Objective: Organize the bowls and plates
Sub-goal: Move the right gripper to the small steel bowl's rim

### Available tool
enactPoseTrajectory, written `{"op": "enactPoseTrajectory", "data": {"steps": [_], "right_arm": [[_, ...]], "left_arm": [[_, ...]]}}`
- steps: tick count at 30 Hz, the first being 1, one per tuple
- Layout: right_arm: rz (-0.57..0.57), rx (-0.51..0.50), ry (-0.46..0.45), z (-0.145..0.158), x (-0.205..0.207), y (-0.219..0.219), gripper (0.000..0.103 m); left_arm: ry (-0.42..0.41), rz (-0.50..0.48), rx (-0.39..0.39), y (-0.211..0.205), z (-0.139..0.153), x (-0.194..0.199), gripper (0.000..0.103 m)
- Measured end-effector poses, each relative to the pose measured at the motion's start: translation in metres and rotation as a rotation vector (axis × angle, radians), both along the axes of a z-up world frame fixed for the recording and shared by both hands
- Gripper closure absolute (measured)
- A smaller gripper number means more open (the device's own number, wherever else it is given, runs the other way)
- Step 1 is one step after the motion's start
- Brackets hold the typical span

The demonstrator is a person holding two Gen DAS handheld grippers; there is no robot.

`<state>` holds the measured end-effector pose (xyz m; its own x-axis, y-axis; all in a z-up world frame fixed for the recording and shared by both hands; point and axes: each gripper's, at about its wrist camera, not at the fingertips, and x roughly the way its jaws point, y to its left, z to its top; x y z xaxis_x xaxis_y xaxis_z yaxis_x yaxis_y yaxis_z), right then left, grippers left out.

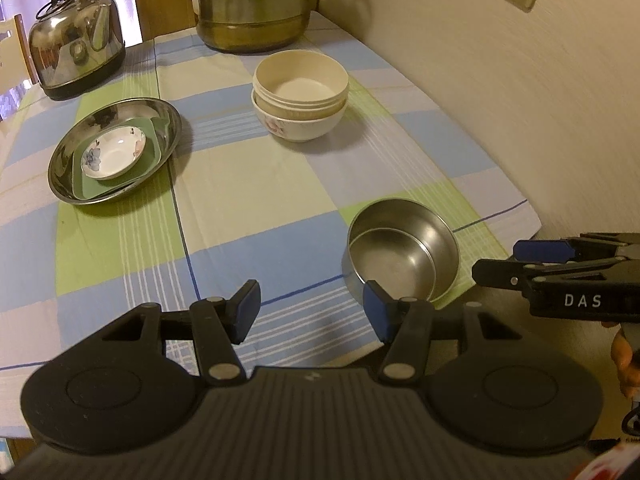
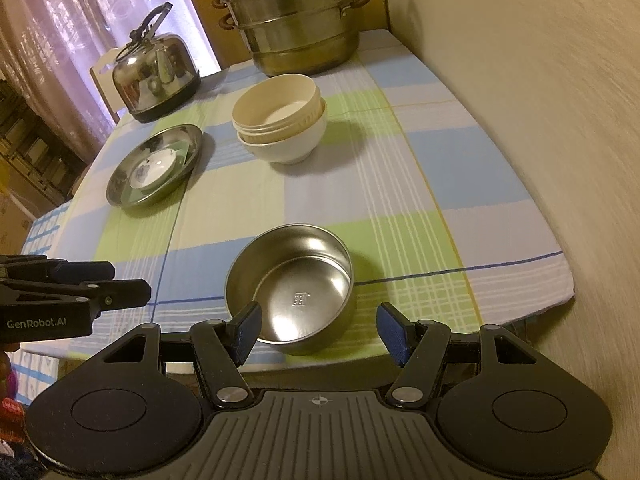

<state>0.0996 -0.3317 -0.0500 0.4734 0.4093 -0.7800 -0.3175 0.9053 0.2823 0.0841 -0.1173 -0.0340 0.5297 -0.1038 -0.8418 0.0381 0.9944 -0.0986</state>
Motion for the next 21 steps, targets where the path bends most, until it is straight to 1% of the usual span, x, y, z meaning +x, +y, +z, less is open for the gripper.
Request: {"op": "enactPoseTrajectory", "data": {"steps": [10, 21], "right_arm": [[0.010, -0.006, 0.020, -0.006, -0.001, -0.002, 0.039], [0.007, -0.024, 0.043, -0.020, 0.006, -0.004, 0.040]], "left_arm": [[0.017, -0.003, -0.003, -0.005, -0.006, -0.001, 0.049], [0.036, -0.034, -0.022, -0.016, -0.017, 0.008, 0.050]]}}
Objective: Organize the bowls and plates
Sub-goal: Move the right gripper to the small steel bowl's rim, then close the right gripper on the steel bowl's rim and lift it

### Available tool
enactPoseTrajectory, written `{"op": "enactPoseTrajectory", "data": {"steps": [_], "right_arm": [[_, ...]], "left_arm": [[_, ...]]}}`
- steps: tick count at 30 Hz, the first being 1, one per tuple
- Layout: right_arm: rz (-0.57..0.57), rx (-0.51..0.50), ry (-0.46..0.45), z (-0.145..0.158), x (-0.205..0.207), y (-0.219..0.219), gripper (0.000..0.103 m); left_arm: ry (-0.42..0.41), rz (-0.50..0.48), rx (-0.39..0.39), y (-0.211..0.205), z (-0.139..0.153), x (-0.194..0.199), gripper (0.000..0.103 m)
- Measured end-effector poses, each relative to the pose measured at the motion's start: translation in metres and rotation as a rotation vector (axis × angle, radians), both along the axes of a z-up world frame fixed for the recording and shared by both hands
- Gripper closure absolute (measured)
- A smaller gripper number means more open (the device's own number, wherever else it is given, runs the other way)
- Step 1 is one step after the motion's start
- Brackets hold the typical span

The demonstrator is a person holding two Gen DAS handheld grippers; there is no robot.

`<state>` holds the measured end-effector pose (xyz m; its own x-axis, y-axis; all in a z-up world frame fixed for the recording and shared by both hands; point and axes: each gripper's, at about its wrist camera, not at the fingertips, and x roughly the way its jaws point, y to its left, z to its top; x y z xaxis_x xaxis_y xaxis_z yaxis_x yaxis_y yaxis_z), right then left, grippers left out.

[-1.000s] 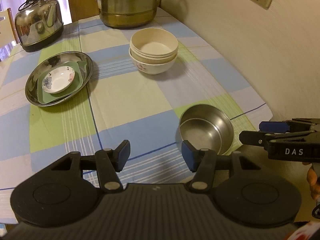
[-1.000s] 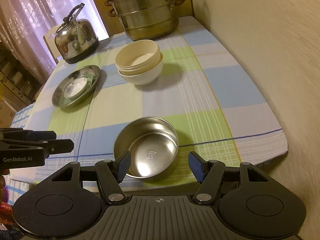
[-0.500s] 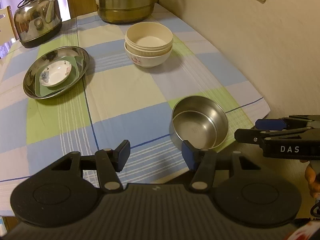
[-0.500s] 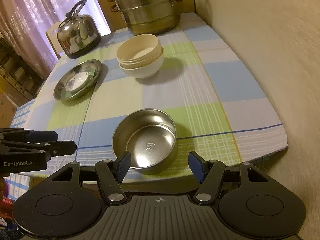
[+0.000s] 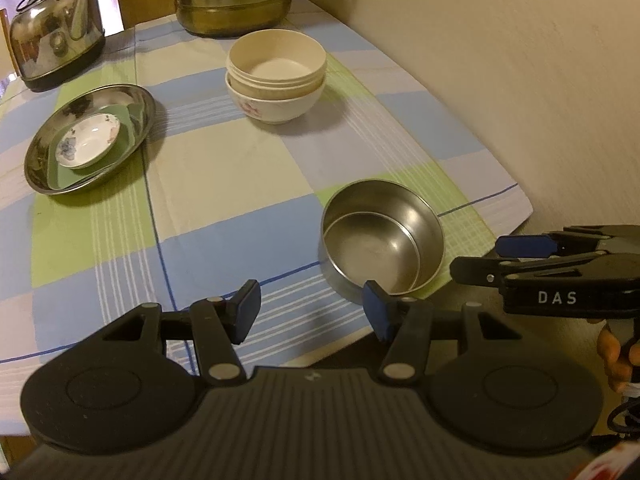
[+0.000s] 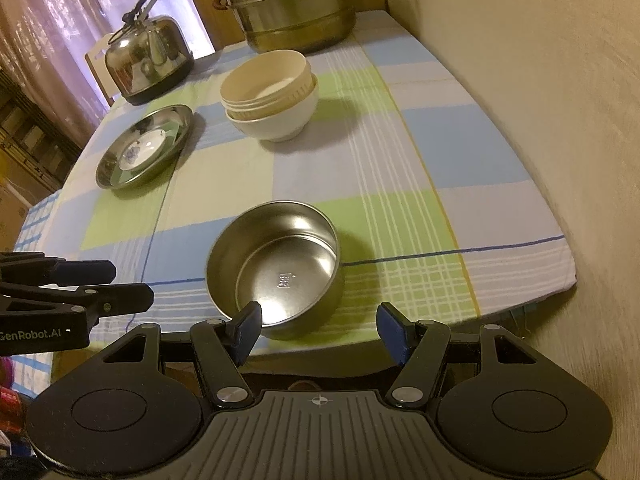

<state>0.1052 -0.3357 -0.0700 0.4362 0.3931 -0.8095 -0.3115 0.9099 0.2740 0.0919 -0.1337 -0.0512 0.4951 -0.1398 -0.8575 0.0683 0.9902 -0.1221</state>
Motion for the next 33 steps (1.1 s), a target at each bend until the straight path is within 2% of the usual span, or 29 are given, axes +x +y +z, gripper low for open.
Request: {"op": "enactPoseTrajectory", "data": {"steps": [14, 16, 25, 33], "right_arm": [[-0.008, 0.001, -0.024, -0.014, 0.014, 0.007, 0.041], [-0.008, 0.001, -0.023, -0.016, 0.017, 0.008, 0.048], [-0.025, -0.008, 0.001, -0.031, 0.029, 0.014, 0.063], [-0.052, -0.011, 0.010, -0.038, 0.037, 0.015, 0.072]], "left_arm": [[-0.007, -0.050, -0.022, -0.017, -0.021, 0.023, 0.061], [-0.007, -0.056, -0.011, -0.019, -0.025, 0.027, 0.064], [0.026, -0.048, -0.021, -0.019, -0.042, 0.047, 0.071], [0.039, -0.060, -0.010, -0.022, -0.051, 0.059, 0.075]]}}
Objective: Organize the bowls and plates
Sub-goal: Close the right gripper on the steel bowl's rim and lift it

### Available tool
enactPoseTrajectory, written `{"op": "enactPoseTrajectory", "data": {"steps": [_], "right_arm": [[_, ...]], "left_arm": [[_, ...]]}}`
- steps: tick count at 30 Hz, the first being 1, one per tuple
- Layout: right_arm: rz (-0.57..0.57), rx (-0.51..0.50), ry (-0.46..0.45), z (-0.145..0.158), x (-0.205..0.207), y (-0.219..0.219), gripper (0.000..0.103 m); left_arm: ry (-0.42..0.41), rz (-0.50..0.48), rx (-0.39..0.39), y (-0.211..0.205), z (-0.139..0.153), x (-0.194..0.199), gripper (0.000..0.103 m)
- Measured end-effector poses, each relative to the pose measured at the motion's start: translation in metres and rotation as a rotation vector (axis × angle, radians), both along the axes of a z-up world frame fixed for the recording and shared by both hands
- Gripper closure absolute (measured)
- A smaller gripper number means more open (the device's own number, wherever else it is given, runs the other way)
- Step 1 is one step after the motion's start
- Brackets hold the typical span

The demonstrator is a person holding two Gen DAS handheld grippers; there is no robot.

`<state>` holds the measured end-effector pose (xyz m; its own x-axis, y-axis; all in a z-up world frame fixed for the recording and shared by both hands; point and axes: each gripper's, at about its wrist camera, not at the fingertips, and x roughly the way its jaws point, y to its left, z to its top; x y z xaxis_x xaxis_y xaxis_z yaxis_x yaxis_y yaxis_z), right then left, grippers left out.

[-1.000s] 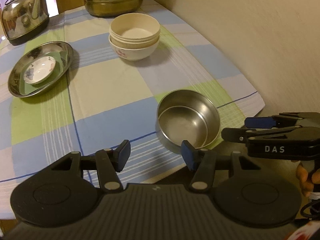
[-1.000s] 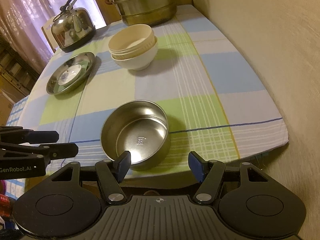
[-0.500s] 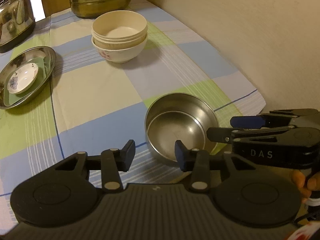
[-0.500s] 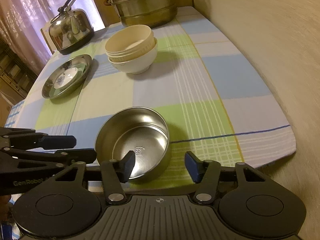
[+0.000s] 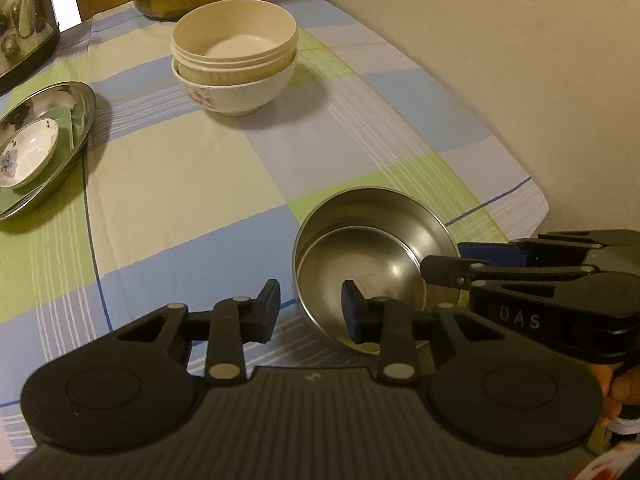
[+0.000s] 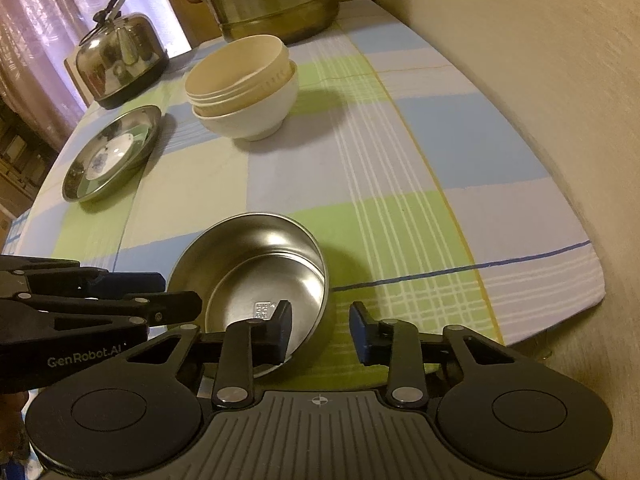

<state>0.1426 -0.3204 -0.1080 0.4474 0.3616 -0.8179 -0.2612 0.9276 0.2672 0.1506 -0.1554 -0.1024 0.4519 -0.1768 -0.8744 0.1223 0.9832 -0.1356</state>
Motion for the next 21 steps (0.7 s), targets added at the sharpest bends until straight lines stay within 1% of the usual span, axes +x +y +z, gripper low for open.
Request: {"op": "enactPoseTrajectory", "data": {"steps": [6, 10, 13, 18, 21], "right_arm": [[-0.007, -0.010, 0.001, -0.0024, 0.0043, 0.0039, 0.082], [-0.005, -0.008, 0.004, -0.0032, 0.0062, 0.0052, 0.089], [-0.006, -0.021, 0.002, -0.0031, 0.0064, 0.0057, 0.092], [-0.008, -0.015, 0.014, -0.0017, 0.0078, 0.0058, 0.094], [-0.004, -0.023, 0.004, 0.0015, 0.0073, 0.0071, 0.094]], "left_arm": [[0.012, -0.015, -0.007, -0.0002, -0.0047, 0.0045, 0.084], [0.012, -0.025, 0.000, -0.0005, -0.0062, 0.0052, 0.087], [0.016, -0.024, -0.003, 0.0006, -0.0062, 0.0058, 0.090], [0.019, -0.033, 0.000, 0.0017, -0.0044, 0.0050, 0.090], [0.011, -0.033, -0.009, 0.0042, -0.0002, 0.0036, 0.090]]}}
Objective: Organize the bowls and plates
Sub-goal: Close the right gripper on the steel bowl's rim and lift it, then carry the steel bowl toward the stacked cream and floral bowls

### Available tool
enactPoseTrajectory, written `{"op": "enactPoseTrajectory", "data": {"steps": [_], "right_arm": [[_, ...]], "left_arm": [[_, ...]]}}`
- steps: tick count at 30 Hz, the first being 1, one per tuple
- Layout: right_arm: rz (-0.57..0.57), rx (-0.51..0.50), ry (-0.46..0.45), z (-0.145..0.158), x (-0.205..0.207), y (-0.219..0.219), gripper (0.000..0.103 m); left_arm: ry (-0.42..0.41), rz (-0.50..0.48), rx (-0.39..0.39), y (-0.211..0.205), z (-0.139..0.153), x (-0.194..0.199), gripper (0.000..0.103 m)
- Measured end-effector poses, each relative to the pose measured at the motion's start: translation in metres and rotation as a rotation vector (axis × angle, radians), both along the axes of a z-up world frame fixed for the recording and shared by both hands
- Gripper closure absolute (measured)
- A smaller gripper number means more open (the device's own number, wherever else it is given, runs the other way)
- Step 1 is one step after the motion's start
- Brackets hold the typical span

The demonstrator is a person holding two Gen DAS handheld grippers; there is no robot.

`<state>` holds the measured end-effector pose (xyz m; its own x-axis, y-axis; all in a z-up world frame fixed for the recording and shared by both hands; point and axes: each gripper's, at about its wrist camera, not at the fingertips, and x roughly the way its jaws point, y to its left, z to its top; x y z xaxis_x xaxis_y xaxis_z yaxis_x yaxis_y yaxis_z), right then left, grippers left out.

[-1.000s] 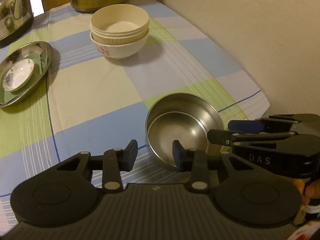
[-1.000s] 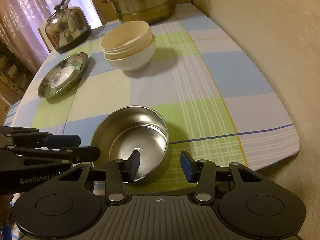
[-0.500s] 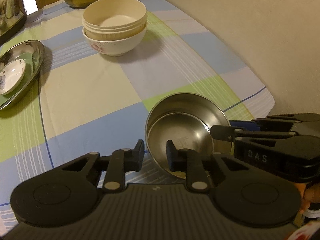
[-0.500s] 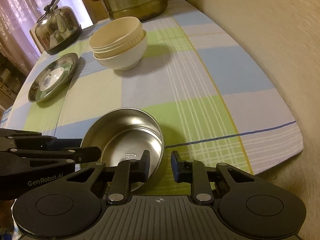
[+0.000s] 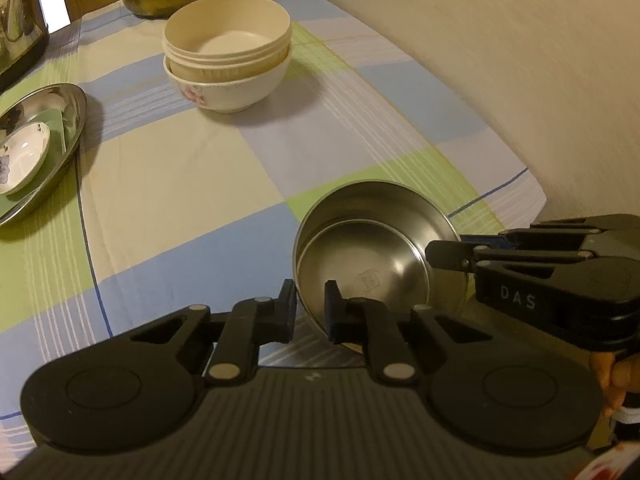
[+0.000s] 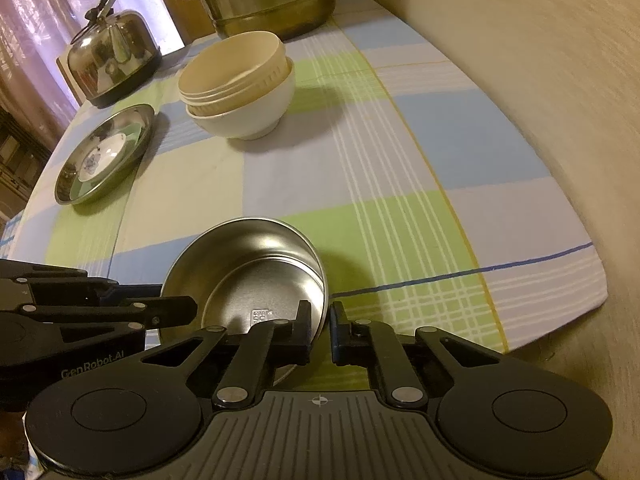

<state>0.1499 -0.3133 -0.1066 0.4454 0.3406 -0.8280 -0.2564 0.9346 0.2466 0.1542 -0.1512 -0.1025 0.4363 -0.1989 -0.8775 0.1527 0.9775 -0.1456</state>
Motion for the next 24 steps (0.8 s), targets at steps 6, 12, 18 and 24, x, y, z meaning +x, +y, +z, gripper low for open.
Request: {"op": "enactPoseTrajectory", "data": {"steps": [6, 12, 18, 24], "right_arm": [[0.009, 0.007, -0.018, 0.011, 0.000, 0.005, 0.095], [0.023, 0.013, -0.040, 0.026, 0.007, 0.017, 0.095], [0.035, 0.023, -0.061, 0.041, 0.018, 0.032, 0.095], [0.031, 0.036, -0.094, 0.060, 0.037, 0.043, 0.095]], "left_arm": [[-0.030, 0.017, -0.023, 0.012, 0.016, -0.002, 0.090], [-0.067, 0.033, -0.031, 0.026, 0.033, 0.002, 0.090], [-0.097, 0.046, -0.030, 0.040, 0.050, 0.011, 0.090], [-0.135, 0.050, -0.030, 0.053, 0.068, 0.029, 0.090]]}}
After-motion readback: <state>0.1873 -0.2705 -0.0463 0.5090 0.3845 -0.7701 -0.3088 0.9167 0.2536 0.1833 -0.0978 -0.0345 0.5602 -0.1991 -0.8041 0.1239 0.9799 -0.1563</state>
